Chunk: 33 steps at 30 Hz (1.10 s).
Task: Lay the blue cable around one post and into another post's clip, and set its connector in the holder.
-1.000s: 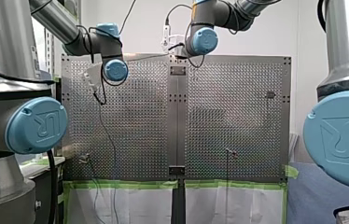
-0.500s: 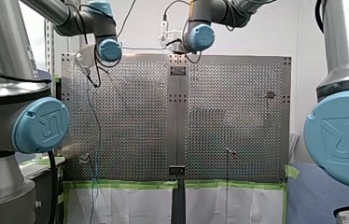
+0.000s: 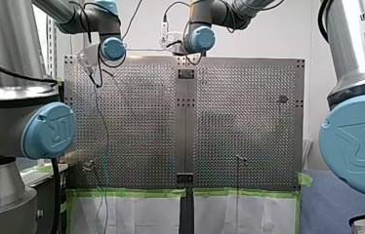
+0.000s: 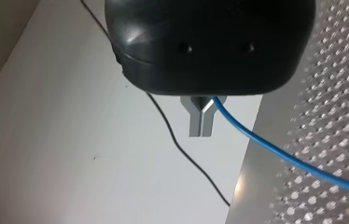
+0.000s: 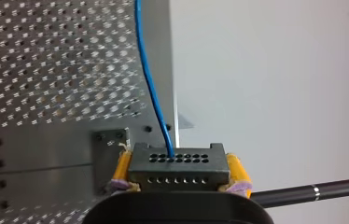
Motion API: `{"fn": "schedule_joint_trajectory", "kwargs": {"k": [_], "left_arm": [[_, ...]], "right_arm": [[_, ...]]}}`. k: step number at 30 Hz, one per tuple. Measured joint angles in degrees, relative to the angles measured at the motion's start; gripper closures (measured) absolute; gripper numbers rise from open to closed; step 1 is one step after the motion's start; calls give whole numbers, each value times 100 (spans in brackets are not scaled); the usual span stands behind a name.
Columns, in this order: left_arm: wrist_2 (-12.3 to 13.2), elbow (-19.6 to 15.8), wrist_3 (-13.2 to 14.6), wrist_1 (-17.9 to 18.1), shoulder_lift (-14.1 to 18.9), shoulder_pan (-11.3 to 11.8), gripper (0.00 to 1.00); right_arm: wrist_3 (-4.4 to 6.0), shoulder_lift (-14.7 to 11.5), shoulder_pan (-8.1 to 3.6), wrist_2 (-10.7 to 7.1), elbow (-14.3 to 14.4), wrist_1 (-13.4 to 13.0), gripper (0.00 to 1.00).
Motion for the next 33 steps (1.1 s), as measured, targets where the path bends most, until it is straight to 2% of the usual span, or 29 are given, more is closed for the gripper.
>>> {"fn": "schedule_joint_trajectory", "kwargs": {"k": [6,10,24,29,33], "left_arm": [[290,103,-201,-52,-30,323,100],[515,137,-348,-55,-37,549,100],[1279,737,-547,-61,-385,1316,100],[1421,941,-597,-62,-533,1599,100],[1462,1025,-618,-61,-688,1739,100]], "right_arm": [[4,109,6,-48,-344,46,100],[3,269,34,-79,-567,76,100],[-37,973,250,-83,-1375,242,100],[-47,1171,287,-77,-1678,351,100],[-48,1265,297,-72,-1914,392,100]]}}
